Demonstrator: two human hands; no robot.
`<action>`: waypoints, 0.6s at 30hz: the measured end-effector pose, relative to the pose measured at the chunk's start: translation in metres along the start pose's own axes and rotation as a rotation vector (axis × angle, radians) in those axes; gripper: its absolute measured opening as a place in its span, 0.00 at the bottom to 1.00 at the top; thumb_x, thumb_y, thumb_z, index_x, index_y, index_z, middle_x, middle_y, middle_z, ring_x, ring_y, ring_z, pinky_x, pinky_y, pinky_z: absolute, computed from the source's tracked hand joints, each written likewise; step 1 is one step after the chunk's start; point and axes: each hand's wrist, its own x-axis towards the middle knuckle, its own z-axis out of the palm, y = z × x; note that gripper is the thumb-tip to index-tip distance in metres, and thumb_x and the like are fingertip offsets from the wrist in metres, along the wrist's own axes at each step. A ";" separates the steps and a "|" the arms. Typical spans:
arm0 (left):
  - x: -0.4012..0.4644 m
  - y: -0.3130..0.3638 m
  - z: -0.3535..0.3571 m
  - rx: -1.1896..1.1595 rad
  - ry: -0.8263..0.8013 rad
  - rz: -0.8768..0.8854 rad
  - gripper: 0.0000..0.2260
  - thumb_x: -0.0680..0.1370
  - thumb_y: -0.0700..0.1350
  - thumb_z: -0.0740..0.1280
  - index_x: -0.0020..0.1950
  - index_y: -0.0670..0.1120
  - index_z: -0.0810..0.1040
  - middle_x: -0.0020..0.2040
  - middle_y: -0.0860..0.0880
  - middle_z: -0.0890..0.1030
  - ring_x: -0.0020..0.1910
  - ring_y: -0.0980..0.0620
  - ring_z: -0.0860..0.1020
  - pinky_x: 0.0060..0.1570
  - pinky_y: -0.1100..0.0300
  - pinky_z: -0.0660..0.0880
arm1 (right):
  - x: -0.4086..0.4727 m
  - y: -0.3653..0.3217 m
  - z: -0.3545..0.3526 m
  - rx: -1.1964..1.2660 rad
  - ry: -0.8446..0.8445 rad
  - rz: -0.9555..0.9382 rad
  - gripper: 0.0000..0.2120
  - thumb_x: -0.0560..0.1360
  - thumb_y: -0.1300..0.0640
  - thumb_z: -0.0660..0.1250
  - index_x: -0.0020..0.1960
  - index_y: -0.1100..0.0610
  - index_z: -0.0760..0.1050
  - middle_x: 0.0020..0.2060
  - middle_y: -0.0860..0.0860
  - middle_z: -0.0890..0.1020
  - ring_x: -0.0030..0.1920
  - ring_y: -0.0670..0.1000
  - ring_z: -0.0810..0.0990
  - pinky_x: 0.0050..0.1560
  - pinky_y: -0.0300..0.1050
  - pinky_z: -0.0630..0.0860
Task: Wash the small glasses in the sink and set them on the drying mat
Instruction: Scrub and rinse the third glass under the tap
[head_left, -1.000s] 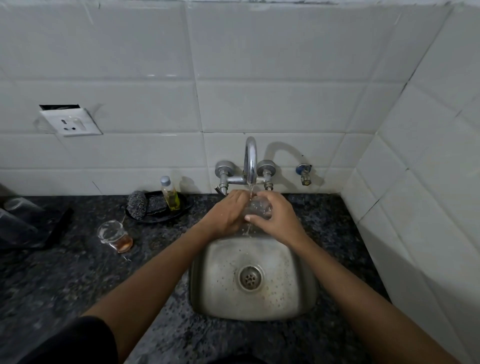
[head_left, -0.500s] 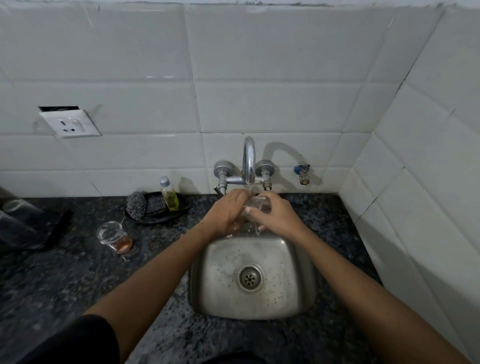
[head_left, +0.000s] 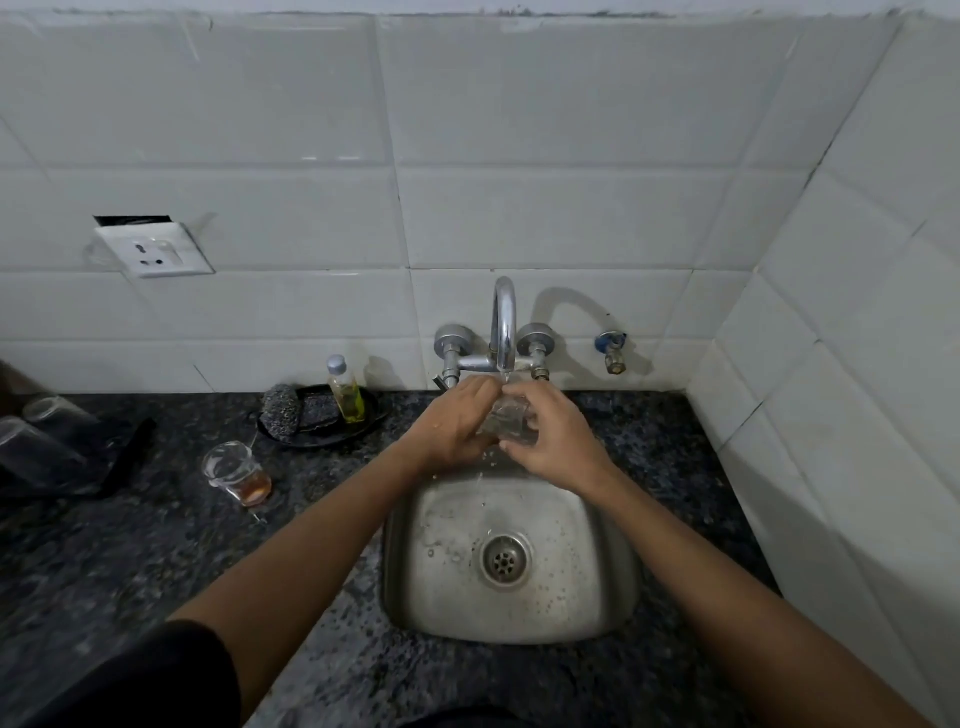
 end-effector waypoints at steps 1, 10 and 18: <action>0.000 0.000 0.000 0.012 -0.003 -0.013 0.18 0.74 0.41 0.72 0.61 0.37 0.74 0.57 0.40 0.79 0.56 0.44 0.76 0.60 0.53 0.74 | 0.001 -0.002 0.000 0.089 -0.011 0.079 0.31 0.70 0.55 0.82 0.69 0.53 0.74 0.59 0.45 0.79 0.56 0.44 0.81 0.59 0.45 0.82; 0.004 -0.001 -0.001 0.015 -0.028 -0.033 0.15 0.76 0.39 0.71 0.60 0.38 0.73 0.55 0.42 0.77 0.53 0.43 0.76 0.54 0.50 0.75 | -0.002 0.004 -0.001 -0.043 0.003 -0.049 0.32 0.71 0.57 0.80 0.72 0.52 0.73 0.66 0.49 0.76 0.65 0.49 0.78 0.65 0.50 0.79; 0.004 0.003 0.002 -0.010 -0.029 -0.074 0.19 0.75 0.45 0.66 0.63 0.37 0.73 0.58 0.41 0.77 0.57 0.42 0.76 0.59 0.51 0.74 | 0.001 -0.004 -0.011 -0.038 -0.058 0.070 0.32 0.73 0.52 0.78 0.74 0.51 0.72 0.63 0.48 0.79 0.57 0.47 0.81 0.61 0.47 0.81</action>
